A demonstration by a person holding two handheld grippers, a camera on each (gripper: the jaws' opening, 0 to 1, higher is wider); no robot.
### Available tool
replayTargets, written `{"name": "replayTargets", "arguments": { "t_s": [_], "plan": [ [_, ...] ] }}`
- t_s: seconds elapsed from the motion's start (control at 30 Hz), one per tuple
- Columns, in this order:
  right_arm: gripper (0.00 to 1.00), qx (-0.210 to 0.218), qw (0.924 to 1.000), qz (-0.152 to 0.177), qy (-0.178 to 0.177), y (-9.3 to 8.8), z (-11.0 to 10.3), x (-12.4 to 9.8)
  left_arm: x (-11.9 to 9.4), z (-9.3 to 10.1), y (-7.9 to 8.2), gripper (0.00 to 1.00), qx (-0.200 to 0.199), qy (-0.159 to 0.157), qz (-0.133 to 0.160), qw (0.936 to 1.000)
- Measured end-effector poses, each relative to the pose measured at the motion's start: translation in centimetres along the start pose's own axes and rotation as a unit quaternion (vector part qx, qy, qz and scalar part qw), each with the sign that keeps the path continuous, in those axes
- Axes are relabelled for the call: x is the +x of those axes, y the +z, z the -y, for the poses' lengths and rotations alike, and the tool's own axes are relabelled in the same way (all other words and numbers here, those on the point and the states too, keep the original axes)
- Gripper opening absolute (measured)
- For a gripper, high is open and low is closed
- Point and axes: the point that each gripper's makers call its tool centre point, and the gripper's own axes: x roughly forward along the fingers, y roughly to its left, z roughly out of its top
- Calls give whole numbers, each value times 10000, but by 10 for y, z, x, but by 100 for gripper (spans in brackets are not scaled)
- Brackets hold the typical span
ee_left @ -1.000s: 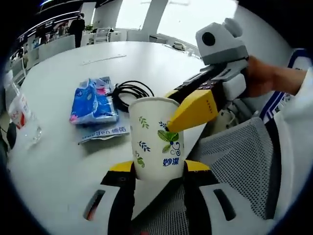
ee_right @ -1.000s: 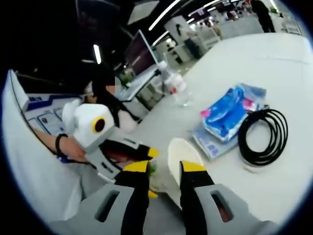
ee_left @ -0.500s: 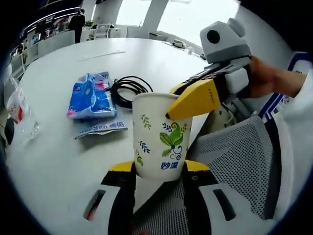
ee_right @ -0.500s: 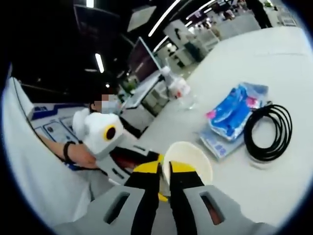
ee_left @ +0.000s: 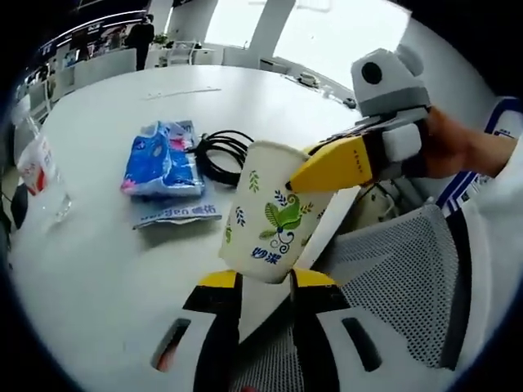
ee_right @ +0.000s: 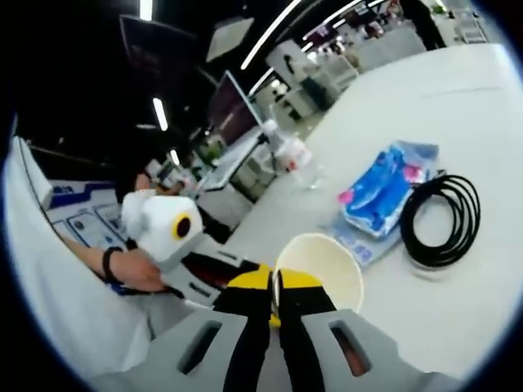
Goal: Arrange the tabletop items into an orderly group along one side of the table until the central work area is clear of visible clutter.
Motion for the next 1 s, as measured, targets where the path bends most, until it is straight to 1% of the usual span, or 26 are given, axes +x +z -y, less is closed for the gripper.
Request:
{"name": "replayTargets", "arguments": {
  "t_s": [0.1, 0.37, 0.5, 0.6, 0.73, 0.83, 1.0],
  "plan": [
    [0, -5, 10000, 5, -77, -2, 3, -1, -1, -2, -3, 26, -66, 12, -17, 10000],
    [0, 69, 9997, 86, -214, -1, 10, -7, -10, -18, -7, 28, -315, 281, 82, 9991],
    [0, 116, 9994, 162, -294, 2, 14, -10, -15, -25, -6, 28, -528, 393, 182, 9977],
    [0, 87, 9993, 122, -341, 1, 16, -9, -18, -30, -7, 29, -675, 452, 245, 9964],
    [0, -38, 9994, 0, -339, 3, 15, -3, -21, -35, -9, 29, -843, 533, 329, 9945],
    [0, -159, 9994, -90, -310, 8, 13, 3, -24, -37, -10, 30, -916, 579, 385, 9934],
    [0, -426, 9986, -216, -240, 25, 10, 19, -29, -43, -11, 31, -1118, 691, 513, 9900]
  ]
}}
